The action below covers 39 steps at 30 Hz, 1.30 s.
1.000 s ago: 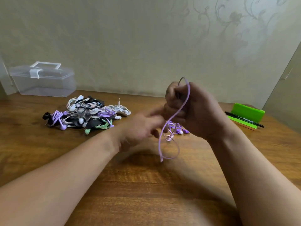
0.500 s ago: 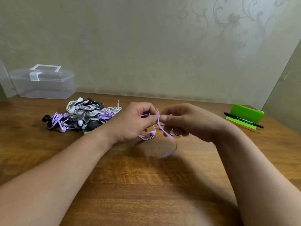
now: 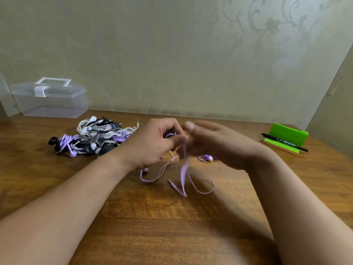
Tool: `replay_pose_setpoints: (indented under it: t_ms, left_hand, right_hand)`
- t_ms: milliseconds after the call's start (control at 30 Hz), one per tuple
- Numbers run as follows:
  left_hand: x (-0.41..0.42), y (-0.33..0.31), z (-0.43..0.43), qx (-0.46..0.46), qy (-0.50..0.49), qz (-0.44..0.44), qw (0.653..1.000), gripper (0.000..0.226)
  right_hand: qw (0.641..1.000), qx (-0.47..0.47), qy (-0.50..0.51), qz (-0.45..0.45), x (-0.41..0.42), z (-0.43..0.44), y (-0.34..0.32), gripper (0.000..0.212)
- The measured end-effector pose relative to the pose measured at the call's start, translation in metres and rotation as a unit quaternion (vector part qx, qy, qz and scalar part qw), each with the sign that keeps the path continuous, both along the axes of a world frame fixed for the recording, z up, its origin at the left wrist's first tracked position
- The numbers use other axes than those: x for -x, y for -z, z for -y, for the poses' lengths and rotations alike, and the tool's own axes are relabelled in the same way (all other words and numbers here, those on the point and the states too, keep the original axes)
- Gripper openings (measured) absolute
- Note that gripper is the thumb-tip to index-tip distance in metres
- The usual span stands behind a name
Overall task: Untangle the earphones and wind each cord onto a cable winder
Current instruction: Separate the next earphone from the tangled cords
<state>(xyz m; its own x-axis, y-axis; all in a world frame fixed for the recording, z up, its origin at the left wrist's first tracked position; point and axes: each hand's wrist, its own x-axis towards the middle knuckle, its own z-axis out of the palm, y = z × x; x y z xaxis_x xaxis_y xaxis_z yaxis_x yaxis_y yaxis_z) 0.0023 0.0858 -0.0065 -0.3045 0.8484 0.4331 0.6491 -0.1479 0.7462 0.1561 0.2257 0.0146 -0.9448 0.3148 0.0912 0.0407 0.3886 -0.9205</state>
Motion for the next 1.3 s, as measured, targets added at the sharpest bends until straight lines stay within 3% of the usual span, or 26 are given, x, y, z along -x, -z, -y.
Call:
replay_pose_setpoints:
  t_ms: [67, 167, 267, 300, 333, 433, 500, 567, 667, 700, 767, 833, 867, 967, 1000, 1033, 1100, 1167, 1233, 1300]
  left_hand:
    - [0.003, 0.0, -0.003, -0.027, -0.004, -0.001, 1.0, 0.009]
    - [0.013, -0.002, -0.004, -0.003, 0.001, 0.074, 0.997, 0.025]
    - [0.018, -0.001, -0.001, 0.042, 0.046, 0.128, 0.99, 0.033]
    - [0.02, -0.001, 0.0, 0.035, 0.058, 0.152, 0.986, 0.032]
    - [0.022, -0.001, 0.001, 0.014, 0.068, 0.193, 0.979, 0.03]
    - [0.026, -0.01, 0.003, -0.05, 0.079, 0.294, 0.951, 0.02]
    - [0.024, -0.012, 0.002, -0.05, 0.053, 0.245, 0.967, 0.015]
    - [0.019, -0.01, 0.0, -0.037, 0.039, 0.173, 0.984, 0.012]
    - [0.011, -0.004, -0.004, -0.04, 0.032, 0.081, 0.995, 0.012]
    - [0.009, -0.003, -0.005, -0.046, 0.038, 0.07, 0.996, 0.011]
    - [0.008, -0.002, -0.006, -0.056, 0.054, 0.076, 0.994, 0.009]
    - [0.007, -0.005, -0.004, -0.047, 0.044, 0.102, 0.993, 0.018]
    - [0.008, -0.007, -0.002, -0.026, 0.04, 0.123, 0.991, 0.026]
    - [0.016, -0.012, 0.007, 0.038, 0.058, 0.187, 0.98, 0.037]
    - [0.019, -0.013, 0.01, 0.037, 0.067, 0.207, 0.975, 0.035]
    - [0.021, -0.014, 0.012, 0.027, 0.075, 0.222, 0.972, 0.032]
    - [0.022, -0.014, 0.009, 0.008, 0.073, 0.213, 0.974, 0.031]
    - [0.018, -0.015, 0.006, 0.005, 0.055, 0.164, 0.985, 0.032]
    - [0.012, -0.012, 0.004, 0.012, 0.042, 0.107, 0.993, 0.032]
    - [0.008, -0.009, 0.003, 0.013, 0.047, 0.07, 0.996, 0.03]
  right_hand:
    - [0.997, -0.04, -0.046, 0.047, 0.001, 0.004, 0.005, 0.04]
    - [0.995, -0.085, 0.042, -0.022, 0.0, -0.007, 0.002, 0.031]
    - [0.96, 0.044, 0.225, -0.162, -0.001, -0.021, -0.005, 0.032]
    - [0.948, 0.067, 0.26, -0.173, -0.003, -0.026, -0.005, 0.031]
    - [0.95, 0.045, 0.275, -0.144, -0.005, -0.027, -0.006, 0.03]
    - [0.95, -0.154, 0.256, 0.086, -0.012, -0.032, 0.001, 0.036]
    - [0.928, -0.252, 0.236, 0.139, -0.01, -0.027, 0.002, 0.033]
    - [0.921, -0.294, 0.254, 0.036, -0.006, -0.021, -0.002, 0.034]
    - [0.971, -0.138, 0.17, -0.097, 0.0, 0.004, -0.01, 0.04]
    - [0.985, -0.096, 0.122, -0.077, 0.002, 0.011, -0.008, 0.042]
    - [0.994, -0.099, 0.048, -0.01, 0.005, 0.02, -0.002, 0.043]
    - [0.989, -0.125, 0.07, -0.039, 0.008, 0.019, -0.003, 0.042]
    - [0.986, -0.094, 0.112, -0.084, 0.008, 0.015, -0.005, 0.041]
    - [0.944, 0.142, 0.222, -0.198, 0.0, -0.007, -0.017, 0.04]
    - [0.942, 0.142, 0.243, -0.183, -0.003, -0.014, -0.016, 0.041]
    - [0.952, 0.078, 0.264, -0.134, -0.004, -0.019, -0.014, 0.042]
    - [0.946, -0.119, 0.299, -0.047, -0.005, -0.02, -0.008, 0.041]
    - [0.922, -0.229, 0.301, -0.081, 0.0, -0.007, -0.008, 0.043]
    - [0.951, -0.189, 0.205, -0.132, 0.003, 0.01, -0.01, 0.043]
    - [0.983, -0.145, 0.095, -0.064, 0.007, 0.026, -0.007, 0.041]
